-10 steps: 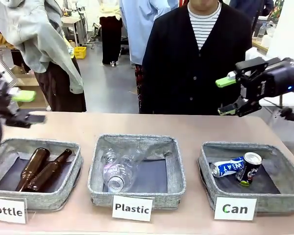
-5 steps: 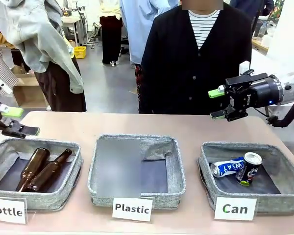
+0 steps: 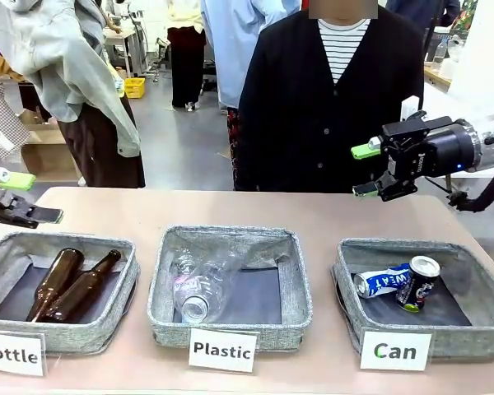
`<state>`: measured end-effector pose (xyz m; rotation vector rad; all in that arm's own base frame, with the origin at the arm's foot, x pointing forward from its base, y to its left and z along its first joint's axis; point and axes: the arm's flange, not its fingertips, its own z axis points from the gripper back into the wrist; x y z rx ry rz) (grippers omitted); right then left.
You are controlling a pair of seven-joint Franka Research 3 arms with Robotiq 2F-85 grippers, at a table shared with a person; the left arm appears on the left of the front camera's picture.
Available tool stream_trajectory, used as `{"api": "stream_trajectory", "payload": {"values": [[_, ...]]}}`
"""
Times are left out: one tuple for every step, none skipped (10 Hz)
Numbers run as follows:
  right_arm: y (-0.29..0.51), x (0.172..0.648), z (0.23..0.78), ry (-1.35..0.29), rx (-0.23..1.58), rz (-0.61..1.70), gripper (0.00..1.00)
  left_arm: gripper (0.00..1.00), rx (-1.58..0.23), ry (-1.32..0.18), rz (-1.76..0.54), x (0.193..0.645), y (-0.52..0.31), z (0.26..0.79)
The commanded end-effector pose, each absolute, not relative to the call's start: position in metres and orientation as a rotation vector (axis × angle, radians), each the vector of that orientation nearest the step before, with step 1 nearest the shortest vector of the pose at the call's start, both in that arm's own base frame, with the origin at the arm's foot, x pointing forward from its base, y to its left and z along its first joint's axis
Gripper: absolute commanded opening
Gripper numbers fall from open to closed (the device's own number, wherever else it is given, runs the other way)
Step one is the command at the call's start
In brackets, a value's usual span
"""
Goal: Sort the can waste into the basket.
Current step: Pick up the can waste from the table and place it in the right Fabric basket.
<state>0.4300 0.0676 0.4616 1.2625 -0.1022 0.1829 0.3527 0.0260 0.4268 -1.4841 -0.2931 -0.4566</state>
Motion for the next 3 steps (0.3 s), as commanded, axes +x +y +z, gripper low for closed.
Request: {"api": "stream_trajectory", "payload": {"values": [[0.0672, 0.4278, 0.4629, -0.083, 1.250, 0.167, 1.00, 1.00, -1.488, -0.307, -0.434, 0.3517, 0.0222, 0.4280], [0.0672, 0.4278, 0.4629, -0.083, 1.250, 0.167, 1.00, 1.00, -1.488, -0.307, -0.434, 0.3517, 0.0222, 0.4280], [0.0672, 0.4278, 0.4629, -0.083, 1.250, 0.167, 1.00, 1.00, -1.488, -0.307, -0.434, 0.3517, 0.0222, 0.4280]]}}
